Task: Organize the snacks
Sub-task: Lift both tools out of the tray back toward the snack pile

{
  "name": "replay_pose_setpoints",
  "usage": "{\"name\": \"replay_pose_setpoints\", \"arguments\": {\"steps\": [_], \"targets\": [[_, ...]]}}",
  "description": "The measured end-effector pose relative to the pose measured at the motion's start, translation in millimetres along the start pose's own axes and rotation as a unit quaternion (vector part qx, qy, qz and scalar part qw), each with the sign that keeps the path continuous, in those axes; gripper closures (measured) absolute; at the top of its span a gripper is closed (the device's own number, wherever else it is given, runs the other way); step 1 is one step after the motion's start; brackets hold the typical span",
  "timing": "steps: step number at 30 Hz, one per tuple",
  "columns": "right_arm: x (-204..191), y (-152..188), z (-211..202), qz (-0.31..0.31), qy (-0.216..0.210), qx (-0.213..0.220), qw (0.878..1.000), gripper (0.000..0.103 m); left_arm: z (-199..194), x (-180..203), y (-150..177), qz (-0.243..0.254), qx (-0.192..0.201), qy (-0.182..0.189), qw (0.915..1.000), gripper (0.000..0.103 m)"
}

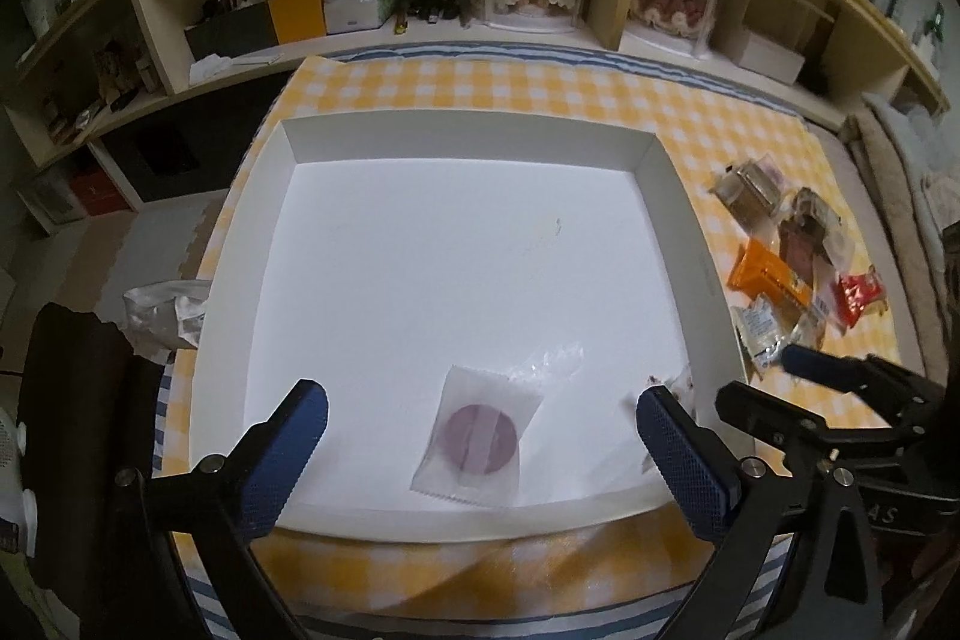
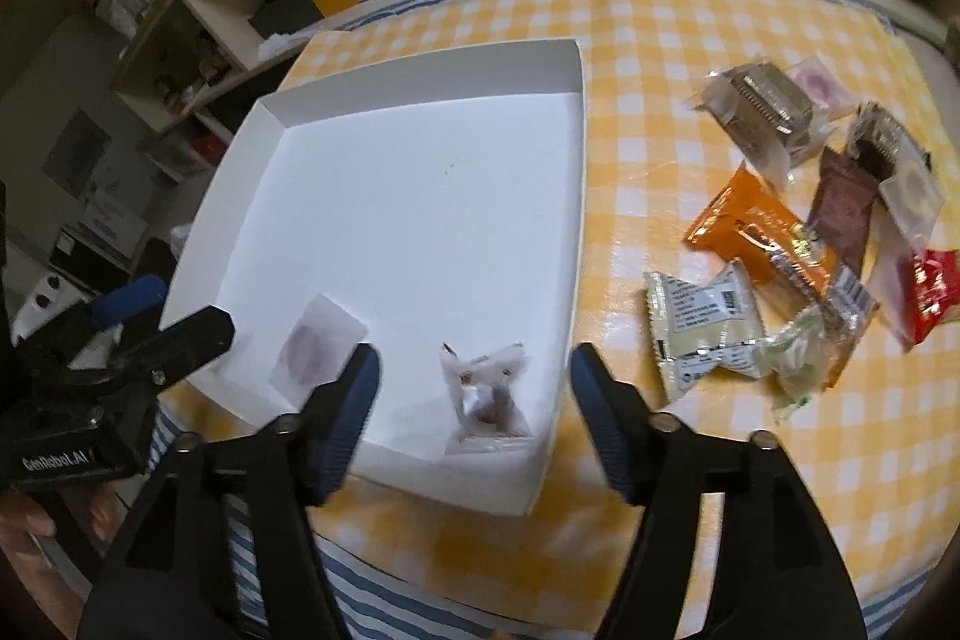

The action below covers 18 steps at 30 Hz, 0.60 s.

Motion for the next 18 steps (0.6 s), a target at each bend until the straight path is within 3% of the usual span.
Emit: {"name": "replay_pose_setpoints", "arguments": {"steps": [6,18], "targets": [[1.5,2.3,-6.8,-0.023,0.024,0.005,0.999,0.000,-6.7,-5.4,0.8,0.001,-0.001,-0.008,1.0000,0.000],[5.1,-1.2,-23.3,-0.038,0.044,0.023,0.998,0.000,-19.9,-12.9,-2.8,0.001,0.002,-0.015,0.9999,0.000]]}}
Point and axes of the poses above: each gripper's, at about its wrist camera, not at the fingertips, and z roughly the way its jaws point, x to its right, y to its underside, the point moved 8 cm from there along z, roughly the way its jaws point, and after that the axes turned 15 degrees about x, right-handed, at the moved point
